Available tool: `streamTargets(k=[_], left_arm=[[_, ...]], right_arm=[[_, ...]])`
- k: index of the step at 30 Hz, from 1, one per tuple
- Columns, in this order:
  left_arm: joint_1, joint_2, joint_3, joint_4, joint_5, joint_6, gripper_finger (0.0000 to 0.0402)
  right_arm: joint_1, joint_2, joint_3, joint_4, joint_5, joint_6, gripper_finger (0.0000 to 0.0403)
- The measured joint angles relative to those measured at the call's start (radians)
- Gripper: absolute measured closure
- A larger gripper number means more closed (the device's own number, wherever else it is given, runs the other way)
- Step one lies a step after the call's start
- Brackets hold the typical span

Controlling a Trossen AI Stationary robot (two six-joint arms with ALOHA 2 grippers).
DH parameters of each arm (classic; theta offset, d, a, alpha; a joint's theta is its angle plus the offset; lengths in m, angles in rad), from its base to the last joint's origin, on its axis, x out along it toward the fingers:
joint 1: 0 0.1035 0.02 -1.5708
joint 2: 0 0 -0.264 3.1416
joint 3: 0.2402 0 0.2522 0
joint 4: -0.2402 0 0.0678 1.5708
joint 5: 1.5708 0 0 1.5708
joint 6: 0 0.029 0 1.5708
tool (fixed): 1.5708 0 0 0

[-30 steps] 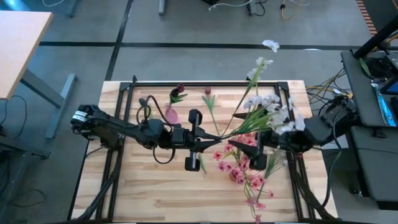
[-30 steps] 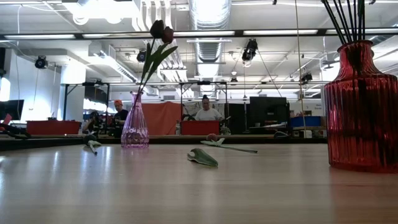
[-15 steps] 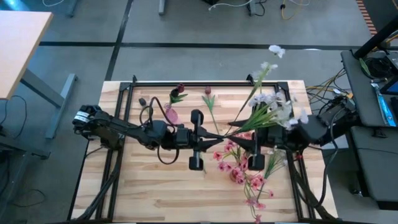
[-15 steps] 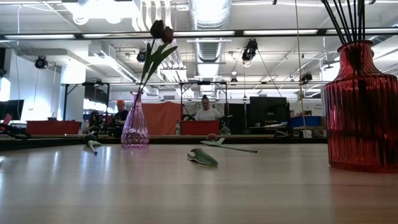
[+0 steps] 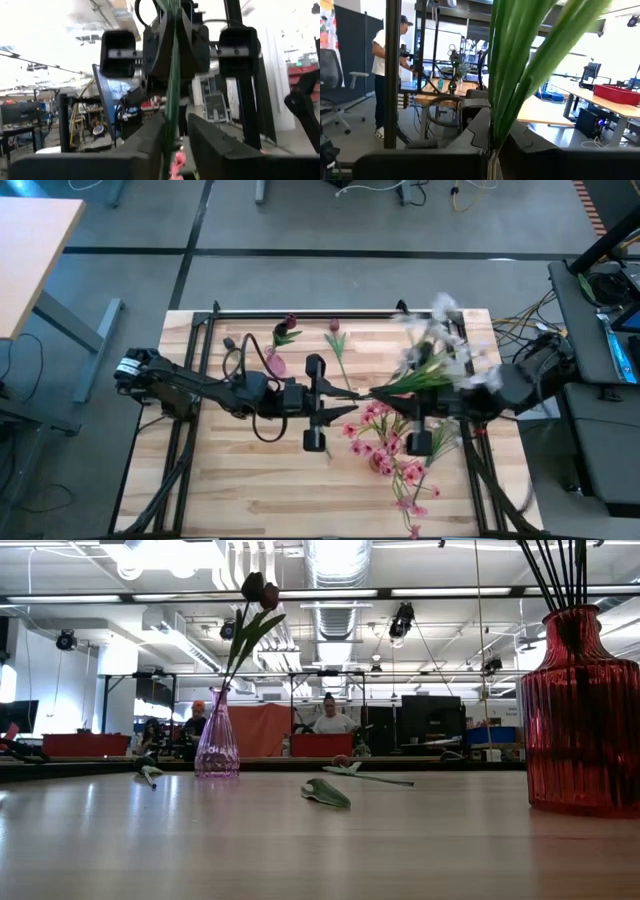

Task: Sort flowers into vase by color
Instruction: Put the top white flowers into the red vase

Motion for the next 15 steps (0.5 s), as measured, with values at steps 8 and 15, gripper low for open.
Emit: streamTargets(k=[8, 15], left_arm=[[-0.002, -0.086, 0.001, -0.296, -0.004, 0.017, 0.0191], [-0.015, -0.224, 0.0, -0.742, -0.049, -0.067, 0.0149]], right_arm=[[0.129, -0.02, 0.146, -0.236, 0.412, -0.094, 0.039], [0.205, -0.056, 0.219, -0.806, 0.776, 0.284, 0.039]])
